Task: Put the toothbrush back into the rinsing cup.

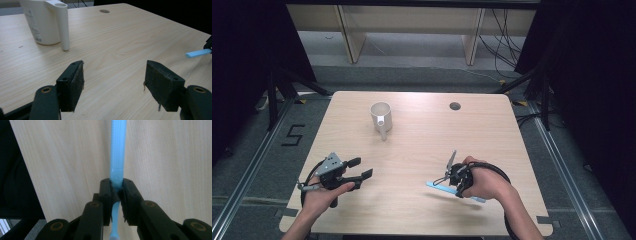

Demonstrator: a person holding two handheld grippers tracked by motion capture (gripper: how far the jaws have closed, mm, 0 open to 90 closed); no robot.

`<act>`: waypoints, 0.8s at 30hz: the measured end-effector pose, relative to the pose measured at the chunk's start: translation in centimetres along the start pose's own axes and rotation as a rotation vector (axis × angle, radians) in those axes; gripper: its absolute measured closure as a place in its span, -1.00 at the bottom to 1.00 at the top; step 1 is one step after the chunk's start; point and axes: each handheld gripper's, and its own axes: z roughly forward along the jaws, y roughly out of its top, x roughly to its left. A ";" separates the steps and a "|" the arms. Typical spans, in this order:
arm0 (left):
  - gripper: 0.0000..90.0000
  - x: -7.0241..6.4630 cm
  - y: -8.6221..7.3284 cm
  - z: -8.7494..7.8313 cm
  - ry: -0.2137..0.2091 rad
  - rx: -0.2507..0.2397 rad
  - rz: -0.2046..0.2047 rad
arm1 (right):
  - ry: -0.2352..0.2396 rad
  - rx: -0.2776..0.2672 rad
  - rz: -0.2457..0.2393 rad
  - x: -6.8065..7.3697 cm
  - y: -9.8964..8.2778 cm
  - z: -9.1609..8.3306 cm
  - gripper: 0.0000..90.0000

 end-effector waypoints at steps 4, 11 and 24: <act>-0.31 -0.8 0.2 0.6 -0.043 0.006 0.025 | 0.013 -0.003 -0.016 -0.2 0.1 -0.2 0.77; -0.32 -2.3 0.3 2.0 -0.120 0.046 0.068 | 0.011 0.000 -0.008 0.2 0.4 -0.6 0.77; -0.34 -4.3 0.0 3.5 -0.256 0.082 0.150 | 0.003 -0.008 -0.064 1.1 1.8 -1.0 0.77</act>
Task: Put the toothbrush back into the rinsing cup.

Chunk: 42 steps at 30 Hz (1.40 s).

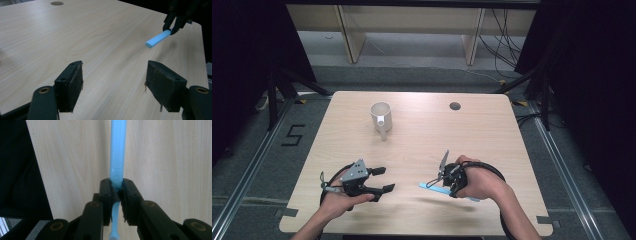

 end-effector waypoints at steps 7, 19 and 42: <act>-0.32 -0.7 0.5 0.9 -0.038 0.006 0.060 | 0.001 0.006 -0.023 0.1 0.7 -0.1 0.77; -0.28 -1.6 0.7 3.1 -0.120 0.031 0.121 | -0.009 -0.014 -0.064 0.4 2.3 -0.5 0.77; 0.06 -2.7 0.8 5.1 -0.194 -0.003 0.159 | -0.028 -0.037 -0.150 0.7 3.7 -0.4 0.77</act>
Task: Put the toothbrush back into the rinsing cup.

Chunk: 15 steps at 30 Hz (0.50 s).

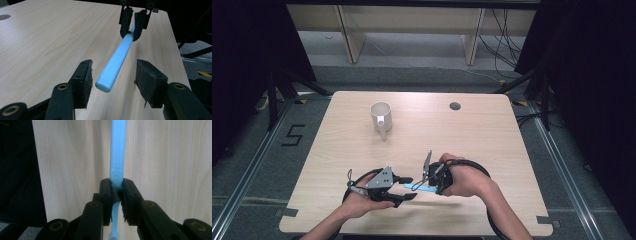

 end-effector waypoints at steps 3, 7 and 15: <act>0.12 0.1 0.0 0.1 -0.005 -0.009 0.007 | 0.002 -0.014 -0.028 -0.1 0.2 0.0 0.77; 0.23 0.0 0.0 0.1 -0.002 -0.021 -0.003 | -0.006 -0.012 -0.035 0.0 0.3 0.0 0.77; 0.42 0.3 -0.1 0.0 -0.021 -0.042 -0.010 | -0.004 -0.013 -0.047 0.1 0.5 0.0 0.77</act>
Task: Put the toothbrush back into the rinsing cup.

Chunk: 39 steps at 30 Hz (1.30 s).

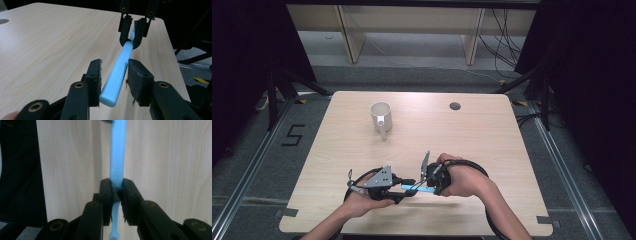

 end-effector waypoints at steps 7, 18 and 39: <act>0.45 0.0 -0.1 -0.3 -0.035 -0.001 -0.005 | 0.001 -0.009 -0.047 0.0 0.1 -0.2 0.77; 0.54 0.1 -0.5 -0.3 -0.072 -0.011 -0.016 | 0.011 -0.006 -0.039 0.1 0.2 -0.1 0.77; 0.74 -0.1 0.1 -0.8 -0.110 -0.016 0.022 | -0.002 -0.019 -0.094 -0.2 0.2 -0.1 0.73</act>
